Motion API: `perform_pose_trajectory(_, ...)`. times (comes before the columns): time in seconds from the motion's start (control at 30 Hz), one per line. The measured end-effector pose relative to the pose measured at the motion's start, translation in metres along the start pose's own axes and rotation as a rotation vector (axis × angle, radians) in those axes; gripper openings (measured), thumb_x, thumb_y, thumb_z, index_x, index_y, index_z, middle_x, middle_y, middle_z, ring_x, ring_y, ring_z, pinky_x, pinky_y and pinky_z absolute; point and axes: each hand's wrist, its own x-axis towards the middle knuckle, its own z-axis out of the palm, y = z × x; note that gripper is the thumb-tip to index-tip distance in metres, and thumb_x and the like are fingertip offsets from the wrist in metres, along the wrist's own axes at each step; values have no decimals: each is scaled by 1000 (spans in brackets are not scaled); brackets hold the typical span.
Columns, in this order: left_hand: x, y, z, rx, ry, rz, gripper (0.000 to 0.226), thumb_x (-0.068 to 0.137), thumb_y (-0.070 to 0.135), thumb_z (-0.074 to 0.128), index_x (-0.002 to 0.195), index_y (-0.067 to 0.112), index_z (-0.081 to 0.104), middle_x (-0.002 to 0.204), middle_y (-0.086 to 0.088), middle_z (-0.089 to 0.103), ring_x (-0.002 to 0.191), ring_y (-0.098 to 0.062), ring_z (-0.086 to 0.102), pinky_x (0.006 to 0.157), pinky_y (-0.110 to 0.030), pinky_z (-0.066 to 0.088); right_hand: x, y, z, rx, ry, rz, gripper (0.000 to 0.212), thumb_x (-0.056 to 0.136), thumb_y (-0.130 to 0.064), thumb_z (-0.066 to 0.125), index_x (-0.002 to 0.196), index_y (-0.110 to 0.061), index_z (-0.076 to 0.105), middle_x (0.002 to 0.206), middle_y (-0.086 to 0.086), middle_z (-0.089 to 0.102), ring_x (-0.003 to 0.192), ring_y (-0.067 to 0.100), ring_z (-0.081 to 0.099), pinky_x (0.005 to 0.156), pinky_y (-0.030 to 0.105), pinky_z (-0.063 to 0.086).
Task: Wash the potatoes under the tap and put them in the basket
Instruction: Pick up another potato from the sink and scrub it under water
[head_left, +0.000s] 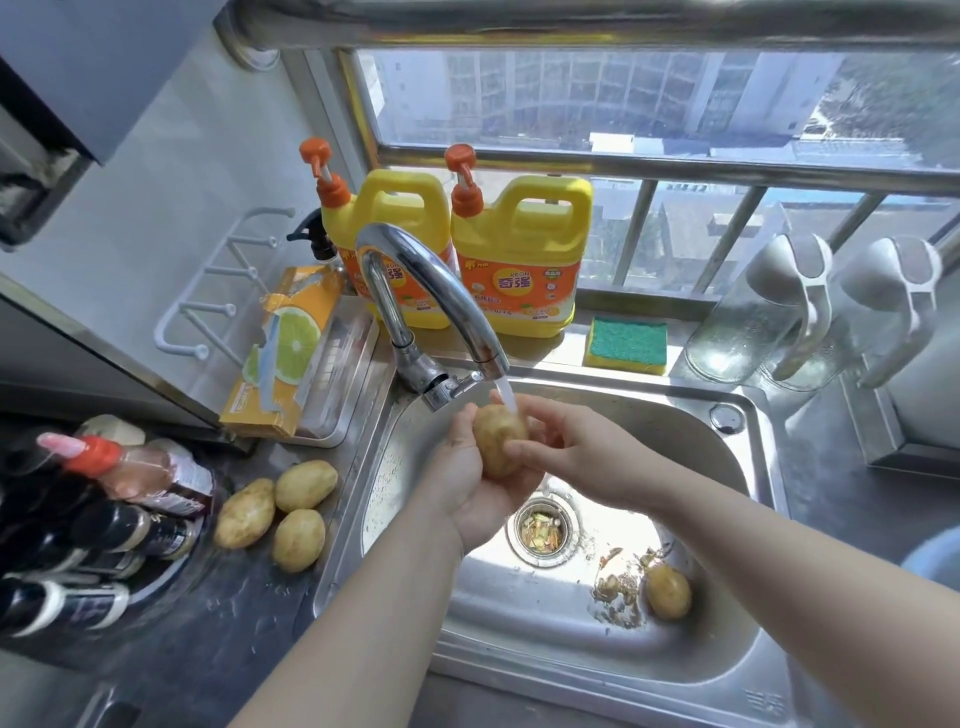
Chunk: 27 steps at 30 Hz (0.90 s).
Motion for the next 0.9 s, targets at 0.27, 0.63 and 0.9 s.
perform_pose_trajectory(0.27,-2,-8,12,154,62,8,63,98,64,36,123,16,67,121,-16,71,115,-30,65,92,-53,54,7,-4,14,7,142,-8,25,93,-42,62,116,-34,66,108,2,65,101,17,62,91,31,52)
perform_pose_trajectory(0.63,-20,-15,14,160,130,193,43,104,52,38,100,22,69,101,-14,76,100,-30,70,96,-52,53,4,-6,29,342,82,89,27,98,-36,56,120,-20,58,100,-3,65,91,5,62,80,25,52)
perform_pose_trajectory(0.9,-23,-19,25,275,186,299,43,104,51,39,91,18,64,77,-9,76,80,-25,71,92,-53,53,12,-11,31,305,293,88,35,106,-29,41,103,-1,63,92,5,61,84,14,57,68,27,47)
